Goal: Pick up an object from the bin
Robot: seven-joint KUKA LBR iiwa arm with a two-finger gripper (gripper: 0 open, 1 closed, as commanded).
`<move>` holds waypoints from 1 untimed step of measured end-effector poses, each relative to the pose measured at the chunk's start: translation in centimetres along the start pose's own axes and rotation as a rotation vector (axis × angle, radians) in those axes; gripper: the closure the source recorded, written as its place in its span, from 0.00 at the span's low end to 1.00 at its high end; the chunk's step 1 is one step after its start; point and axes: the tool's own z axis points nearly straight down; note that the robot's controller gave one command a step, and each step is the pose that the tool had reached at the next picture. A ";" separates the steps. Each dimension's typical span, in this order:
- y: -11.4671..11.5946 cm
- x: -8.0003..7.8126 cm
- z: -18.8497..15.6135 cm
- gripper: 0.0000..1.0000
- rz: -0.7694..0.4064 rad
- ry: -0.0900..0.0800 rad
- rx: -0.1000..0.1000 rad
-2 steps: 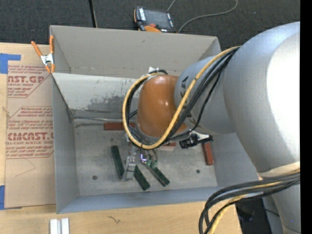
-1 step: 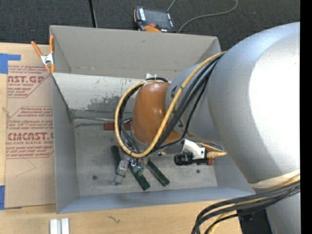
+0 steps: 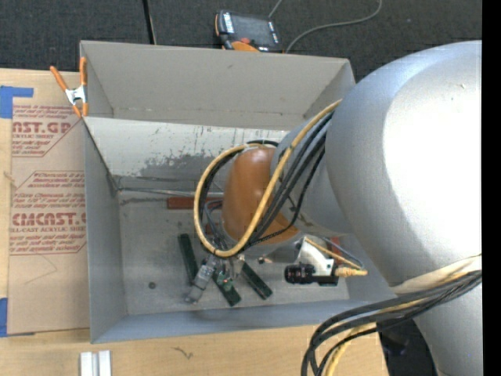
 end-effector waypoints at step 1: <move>0.0 0.1 0.1 0.00 -0.001 -0.001 -0.002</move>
Offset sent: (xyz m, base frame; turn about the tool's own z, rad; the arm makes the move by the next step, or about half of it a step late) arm 0.0000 0.0000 0.0000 0.0000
